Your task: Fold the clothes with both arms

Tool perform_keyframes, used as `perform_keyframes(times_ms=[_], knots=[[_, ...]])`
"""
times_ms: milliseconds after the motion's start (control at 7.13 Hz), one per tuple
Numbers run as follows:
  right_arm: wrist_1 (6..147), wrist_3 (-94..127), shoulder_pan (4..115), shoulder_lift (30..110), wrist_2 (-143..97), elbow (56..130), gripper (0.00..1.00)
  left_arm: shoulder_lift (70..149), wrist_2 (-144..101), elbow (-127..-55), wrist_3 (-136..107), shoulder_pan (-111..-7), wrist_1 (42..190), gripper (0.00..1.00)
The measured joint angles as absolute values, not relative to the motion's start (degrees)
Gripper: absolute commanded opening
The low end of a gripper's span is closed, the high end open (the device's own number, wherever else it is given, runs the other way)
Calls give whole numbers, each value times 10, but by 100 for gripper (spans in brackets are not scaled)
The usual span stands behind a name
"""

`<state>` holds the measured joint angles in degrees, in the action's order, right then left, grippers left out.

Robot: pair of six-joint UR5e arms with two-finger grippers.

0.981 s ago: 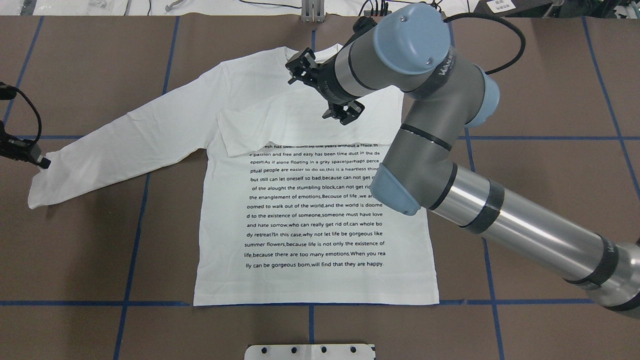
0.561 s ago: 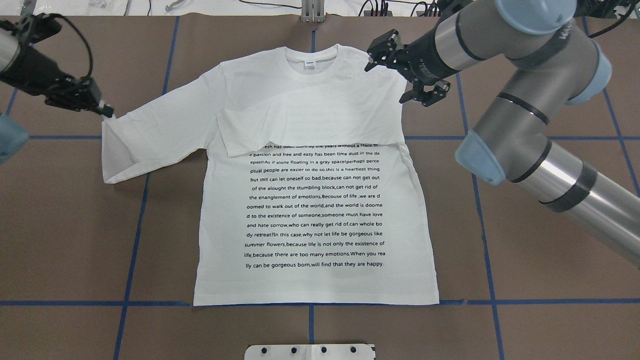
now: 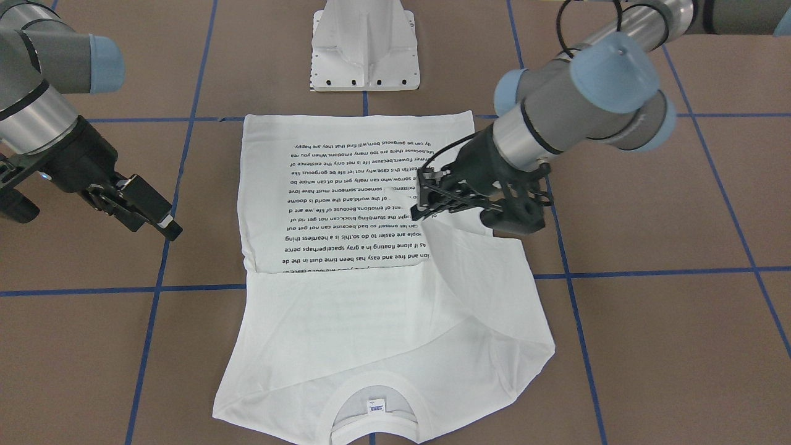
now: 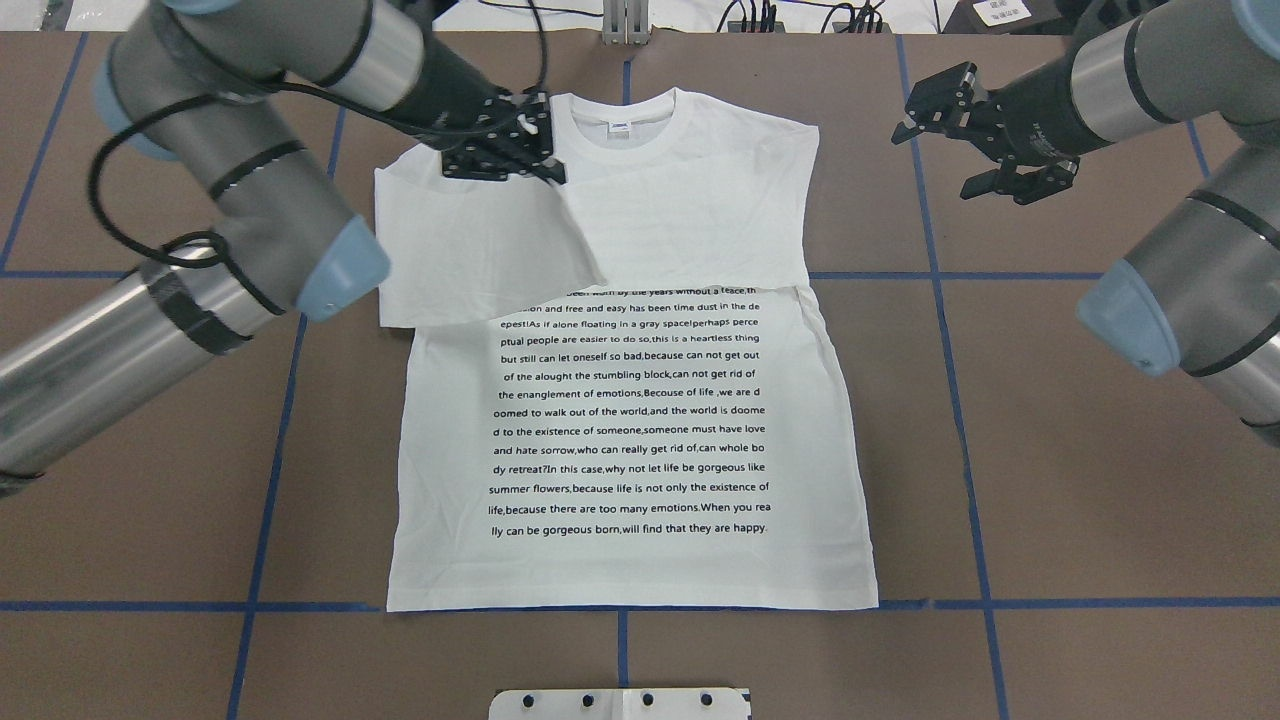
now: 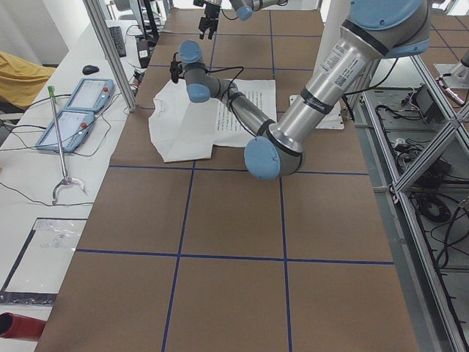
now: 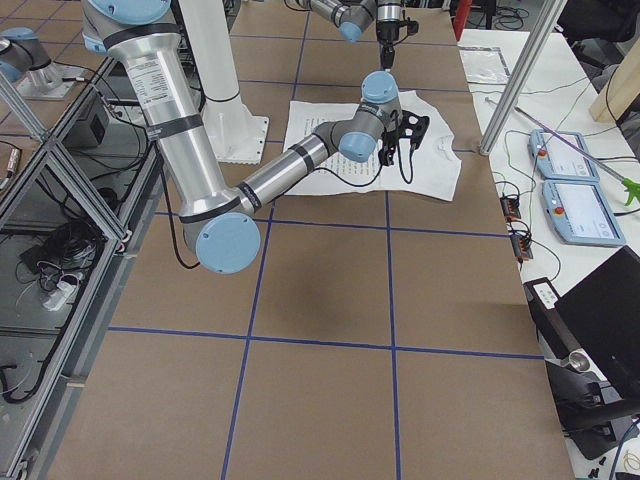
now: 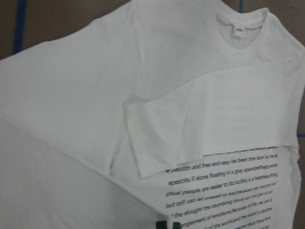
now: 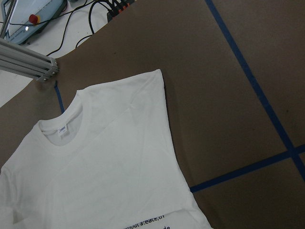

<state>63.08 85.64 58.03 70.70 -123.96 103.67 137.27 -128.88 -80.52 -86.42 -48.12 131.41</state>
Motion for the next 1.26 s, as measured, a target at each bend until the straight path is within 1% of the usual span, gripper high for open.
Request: perform_keyframes(times_ms=[140, 280, 421, 561, 701, 841, 981, 1121, 1262], knots=[[630, 843, 586, 720, -1241, 1039, 100, 1444, -1222, -721, -906, -454, 1361, 0], [630, 833, 592, 735, -1242, 1042, 100, 1487, -1178, -660, -927, -430, 1397, 18], [629, 815, 599, 753, -1242, 1045, 100, 1503, -1133, -632, -934, -402, 1421, 57], [629, 791, 604, 770, -1241, 1046, 100, 1508, -1094, -621, -937, -373, 1441, 89], [628, 780, 606, 782, -1239, 1048, 100, 1510, -1076, -617, -937, -357, 1450, 89], [628, 779, 605, 789, -1239, 1053, 100, 1510, -1069, -621, -940, -351, 1453, 88], [629, 784, 594, 797, -1238, 1064, 100, 1503, -1068, -640, -947, -349, 1453, 86], [629, 814, 566, 803, -1230, 1079, 100, 1475, -1070, -681, -954, -350, 1451, 84], [631, 873, 516, 807, -1198, 1099, 99, 1421, -1073, -745, -955, -350, 1448, 82]])
